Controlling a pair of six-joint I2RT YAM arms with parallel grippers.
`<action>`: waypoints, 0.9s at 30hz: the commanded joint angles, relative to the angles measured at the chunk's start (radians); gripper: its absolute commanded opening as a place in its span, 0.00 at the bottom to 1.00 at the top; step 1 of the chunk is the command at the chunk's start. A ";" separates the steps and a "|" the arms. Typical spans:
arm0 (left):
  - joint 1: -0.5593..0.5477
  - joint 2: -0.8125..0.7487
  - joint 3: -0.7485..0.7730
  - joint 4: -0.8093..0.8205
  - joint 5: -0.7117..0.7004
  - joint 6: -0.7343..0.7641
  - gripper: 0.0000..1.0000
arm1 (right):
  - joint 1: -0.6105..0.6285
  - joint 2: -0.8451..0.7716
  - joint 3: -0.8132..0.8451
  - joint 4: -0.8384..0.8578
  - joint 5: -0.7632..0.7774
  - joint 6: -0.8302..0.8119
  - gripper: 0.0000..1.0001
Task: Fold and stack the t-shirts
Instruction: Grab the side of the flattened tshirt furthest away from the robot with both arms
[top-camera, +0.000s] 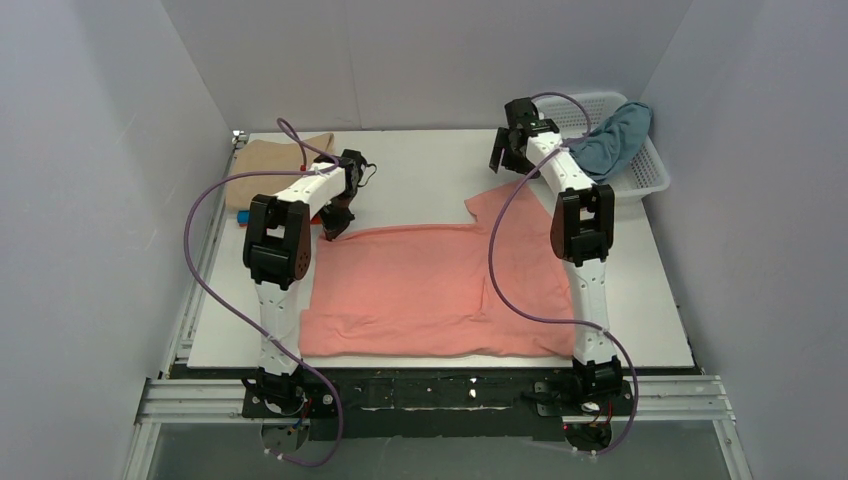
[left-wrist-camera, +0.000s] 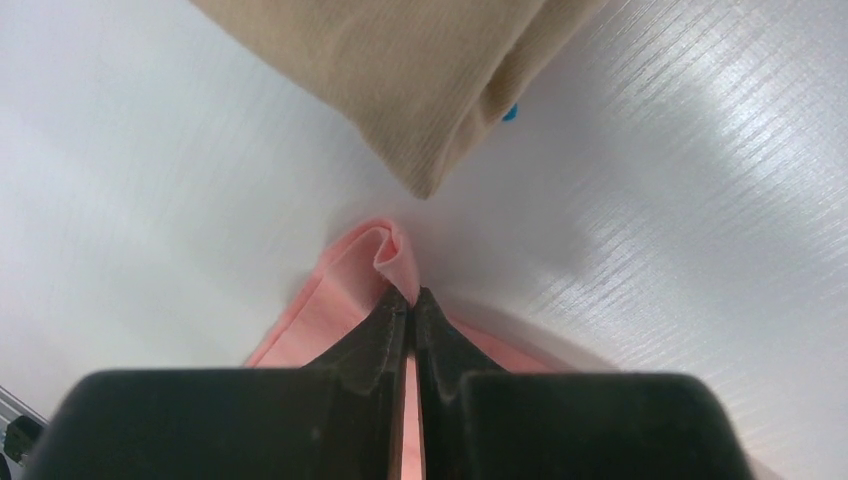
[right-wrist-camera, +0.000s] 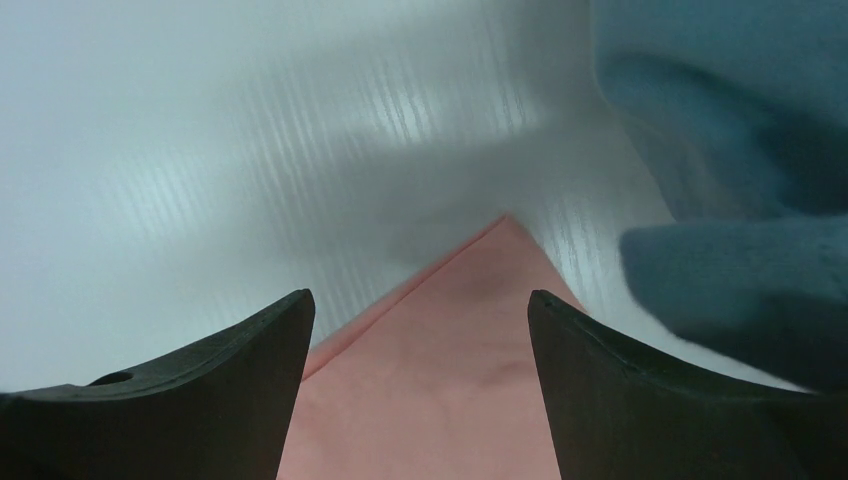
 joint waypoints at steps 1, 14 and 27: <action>0.001 -0.068 -0.020 -0.132 0.010 -0.037 0.00 | 0.026 0.025 0.056 0.047 0.074 -0.160 0.86; 0.001 -0.093 -0.064 -0.128 0.016 -0.063 0.00 | 0.039 0.029 -0.084 -0.010 0.050 -0.243 0.79; 0.001 -0.113 -0.069 -0.130 0.023 -0.059 0.00 | 0.006 -0.121 -0.334 0.085 0.022 -0.151 0.09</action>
